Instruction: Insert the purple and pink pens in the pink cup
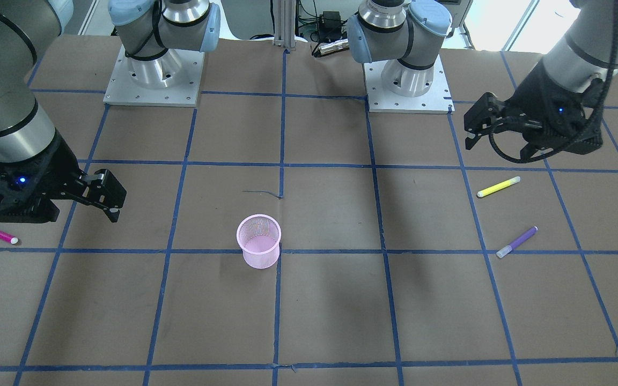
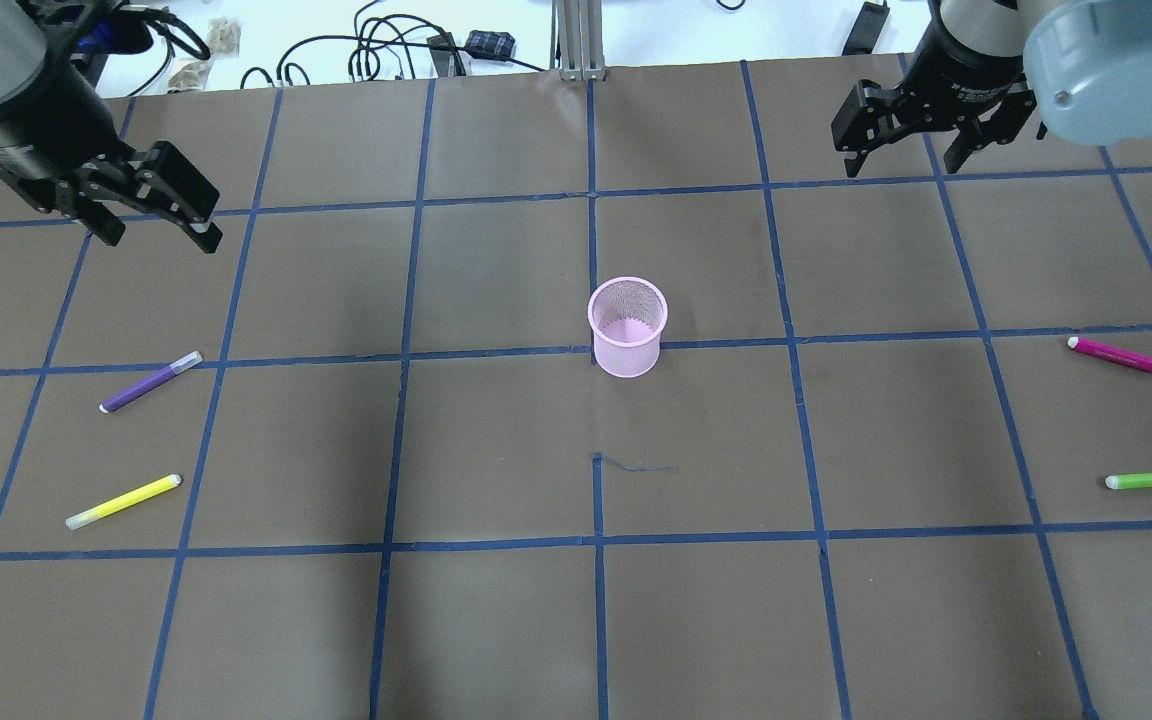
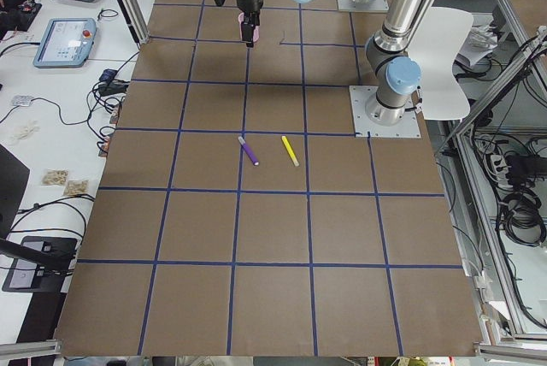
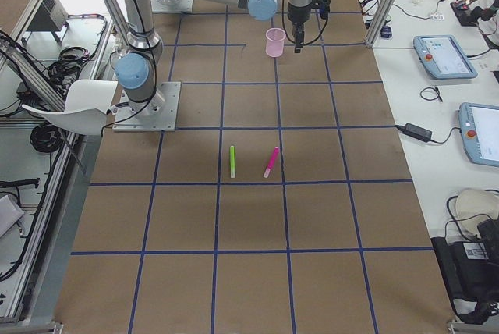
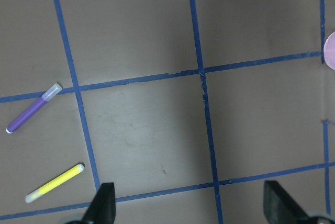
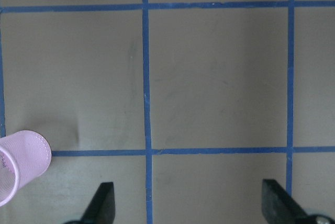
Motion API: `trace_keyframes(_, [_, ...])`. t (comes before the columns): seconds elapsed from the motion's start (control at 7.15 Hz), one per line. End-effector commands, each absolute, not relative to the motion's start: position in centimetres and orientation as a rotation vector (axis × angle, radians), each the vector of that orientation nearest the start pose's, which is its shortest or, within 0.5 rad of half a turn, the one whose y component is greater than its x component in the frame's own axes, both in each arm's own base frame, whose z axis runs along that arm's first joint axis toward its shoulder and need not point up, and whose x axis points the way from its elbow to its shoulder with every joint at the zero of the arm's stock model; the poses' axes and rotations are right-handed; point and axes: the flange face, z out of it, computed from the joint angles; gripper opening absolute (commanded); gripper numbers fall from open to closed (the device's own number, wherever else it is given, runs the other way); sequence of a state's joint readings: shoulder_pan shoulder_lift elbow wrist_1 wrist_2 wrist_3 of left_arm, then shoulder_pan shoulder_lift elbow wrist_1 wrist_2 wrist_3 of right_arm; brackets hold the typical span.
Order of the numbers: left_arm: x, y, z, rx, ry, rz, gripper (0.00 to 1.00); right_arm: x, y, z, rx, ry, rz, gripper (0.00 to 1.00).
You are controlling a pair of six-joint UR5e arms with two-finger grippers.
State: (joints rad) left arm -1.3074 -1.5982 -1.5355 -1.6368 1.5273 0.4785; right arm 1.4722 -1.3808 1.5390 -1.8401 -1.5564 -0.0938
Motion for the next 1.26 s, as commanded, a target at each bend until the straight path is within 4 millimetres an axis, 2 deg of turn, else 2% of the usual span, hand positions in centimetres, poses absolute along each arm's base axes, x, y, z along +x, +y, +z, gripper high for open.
trace_keyframes(0.0, [8.2,-51.2,46.6,0.560,3.184,0.090,1.00,7.4,-60.4,42.2,-0.032,3.140,-0.234,1.00])
trace_keyframes(0.14, [12.0,-50.7,45.2,0.642,3.192,0.108,1.00,6.4,-61.3,42.8,-0.043,3.156,-0.314,1.00])
trace_keyframes(0.28, [15.0,-50.1,43.6,0.776,3.192,0.112,1.00,2.8,-61.8,41.3,-0.020,3.158,-0.274,1.00])
trace_keyframes(0.42, [18.3,-49.8,41.7,0.876,3.164,0.073,1.00,0.8,-63.0,38.0,-0.012,3.165,-0.190,1.00])
trace_keyframes(0.56, [21.2,-49.3,39.5,0.988,3.146,0.060,1.00,-1.1,-63.6,35.6,-0.073,3.183,-0.121,1.00])
trace_keyframes(0.7, [23.3,-49.3,38.0,1.174,3.095,-0.023,1.00,-4.8,-63.4,33.5,-0.242,3.217,-0.043,1.00])
trace_keyframes(0.84, [25.4,-49.5,36.0,1.422,3.016,-0.138,1.00,-10.8,-62.2,32.1,-0.422,3.190,0.019,1.00])
trace_keyframes(0.98, [27.5,-49.3,33.7,1.539,3.004,-0.249,1.00,-16.5,-59.9,29.9,-0.546,3.141,0.066,1.00])
trace_keyframes(1.12, [28.9,-49.2,31.6,1.695,2.929,-0.333,1.00,-18.6,-56.9,25.6,-0.791,3.049,0.126,1.00])
